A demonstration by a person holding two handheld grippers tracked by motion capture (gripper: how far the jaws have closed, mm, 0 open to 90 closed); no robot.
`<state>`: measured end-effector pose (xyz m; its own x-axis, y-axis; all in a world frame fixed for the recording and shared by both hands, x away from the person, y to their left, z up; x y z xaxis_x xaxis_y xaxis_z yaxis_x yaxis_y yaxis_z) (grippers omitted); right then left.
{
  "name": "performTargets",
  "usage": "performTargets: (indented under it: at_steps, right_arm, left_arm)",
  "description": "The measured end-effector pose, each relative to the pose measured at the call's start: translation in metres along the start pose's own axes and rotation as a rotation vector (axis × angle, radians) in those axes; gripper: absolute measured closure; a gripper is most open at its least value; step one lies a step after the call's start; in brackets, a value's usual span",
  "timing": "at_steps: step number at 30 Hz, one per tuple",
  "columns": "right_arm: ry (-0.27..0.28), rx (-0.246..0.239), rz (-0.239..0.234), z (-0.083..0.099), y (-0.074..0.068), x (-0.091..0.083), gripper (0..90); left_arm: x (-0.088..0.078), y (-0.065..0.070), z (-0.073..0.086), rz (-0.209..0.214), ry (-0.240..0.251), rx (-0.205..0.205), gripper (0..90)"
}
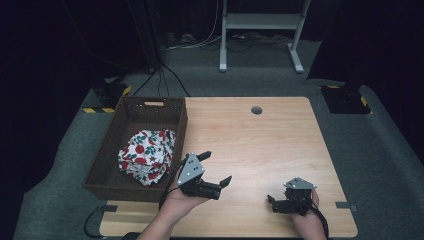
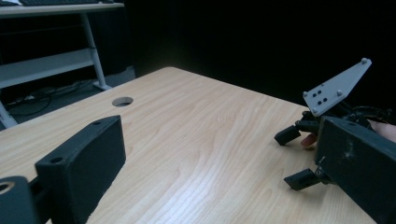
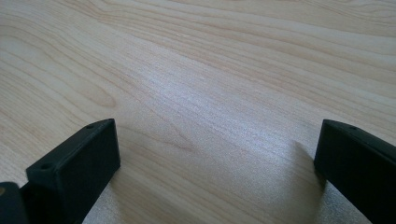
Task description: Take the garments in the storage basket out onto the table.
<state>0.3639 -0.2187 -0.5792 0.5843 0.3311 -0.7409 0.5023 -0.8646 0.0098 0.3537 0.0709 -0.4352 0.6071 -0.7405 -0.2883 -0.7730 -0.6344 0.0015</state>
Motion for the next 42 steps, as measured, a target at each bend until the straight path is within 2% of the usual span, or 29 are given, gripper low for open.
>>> performTargets:
  at_steps: [7, 10, 22, 34, 42]
  right_arm:
    - [0.000, 0.000, 0.000, 0.000, 0.000, 0.000, 0.0]
    - [0.000, 0.000, 0.000, 0.000, 0.000, 0.000, 0.0]
    - [0.000, 0.000, 0.000, 0.000, 0.000, 0.000, 0.0]
    - [0.000, -0.001, -0.002, 0.000, 0.000, 0.000, 0.0]
    - [0.000, -0.003, -0.004, 0.000, 0.000, 0.000, 0.0]
  left_arm:
    - [-0.011, -0.011, -0.006, -0.026, 0.028, -0.009, 2.5]
    - [-0.017, -0.017, -0.008, -0.034, 0.039, -0.041, 2.5]
    - [-0.032, -0.038, -0.011, -0.092, 0.073, -0.068, 2.4]
    - [-0.045, -0.054, -0.013, -0.129, 0.094, -0.089, 2.4]
    - [-0.063, -0.070, -0.015, -0.178, 0.126, -0.107, 2.6]
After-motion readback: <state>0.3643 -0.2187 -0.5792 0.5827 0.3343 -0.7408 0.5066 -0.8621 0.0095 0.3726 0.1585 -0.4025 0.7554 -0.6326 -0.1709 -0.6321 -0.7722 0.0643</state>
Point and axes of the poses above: each handheld gripper's, and its own axes: x roughly forward along the jaws, z roughly out of its underside, y roughly to its right, the point moved 5 cm from there along x, roughly forward along the jaws, and after that the axes turned 3 degrees about -y, right-handed, at the moved point
